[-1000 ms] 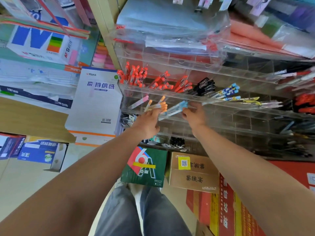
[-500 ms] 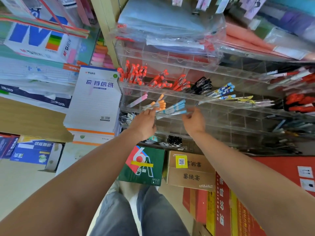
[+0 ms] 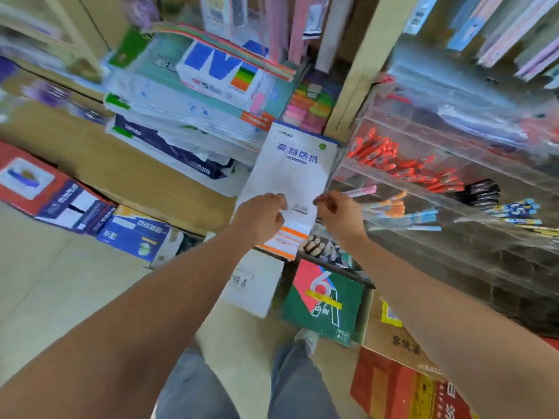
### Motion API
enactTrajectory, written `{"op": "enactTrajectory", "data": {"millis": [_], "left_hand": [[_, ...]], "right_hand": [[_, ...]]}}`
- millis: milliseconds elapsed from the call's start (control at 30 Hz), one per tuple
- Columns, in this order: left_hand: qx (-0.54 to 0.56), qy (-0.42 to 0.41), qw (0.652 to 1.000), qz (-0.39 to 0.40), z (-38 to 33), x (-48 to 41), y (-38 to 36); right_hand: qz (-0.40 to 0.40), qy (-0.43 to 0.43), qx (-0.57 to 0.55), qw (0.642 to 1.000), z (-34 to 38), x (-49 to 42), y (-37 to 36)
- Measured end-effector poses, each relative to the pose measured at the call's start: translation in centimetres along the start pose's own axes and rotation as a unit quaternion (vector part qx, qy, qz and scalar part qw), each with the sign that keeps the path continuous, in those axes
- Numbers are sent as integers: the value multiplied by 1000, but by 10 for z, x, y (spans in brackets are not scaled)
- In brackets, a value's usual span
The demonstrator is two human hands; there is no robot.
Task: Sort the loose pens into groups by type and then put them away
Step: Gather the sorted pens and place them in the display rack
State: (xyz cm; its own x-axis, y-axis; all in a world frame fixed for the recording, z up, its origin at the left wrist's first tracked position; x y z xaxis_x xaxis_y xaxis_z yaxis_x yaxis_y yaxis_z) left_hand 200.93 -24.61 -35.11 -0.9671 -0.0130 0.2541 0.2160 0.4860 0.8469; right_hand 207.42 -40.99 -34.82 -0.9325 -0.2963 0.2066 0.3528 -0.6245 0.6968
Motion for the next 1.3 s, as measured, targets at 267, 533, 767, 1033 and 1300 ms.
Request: {"op": "enactTrajectory", "data": {"millis": [267,533,767,1033,1300], "left_hand": [[10,78,997,-22,224,94,77],[6,178,984,-20,411,151,127],[39,238,970,-16,532,152,154],[56,280,958,-8,676,112,211],[51,281,958,11,834,69,256]], "right_hand": [[50,38,-30,998,175,-3,-185],[151,61,2,987,303,-24,-343],[217,72,52,972,365,-75,-447],[249,47,70,965,448,-163,-563],[280,49,114,952,513,-236,-677]]}}
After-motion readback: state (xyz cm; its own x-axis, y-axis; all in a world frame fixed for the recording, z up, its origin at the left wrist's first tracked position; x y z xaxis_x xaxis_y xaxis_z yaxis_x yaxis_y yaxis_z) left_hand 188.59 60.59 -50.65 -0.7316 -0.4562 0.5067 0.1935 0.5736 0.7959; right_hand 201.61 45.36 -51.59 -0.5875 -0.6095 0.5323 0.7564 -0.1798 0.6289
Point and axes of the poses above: each hand's wrist, its own x-axis away from the middle knuckle, its own y-axis out of the back of the hand, z = x × y, the point moved 3 cm from there along -x, towards the middle knuckle, and after that the axes turned 3 degrees about x, right-handed, at the moved point
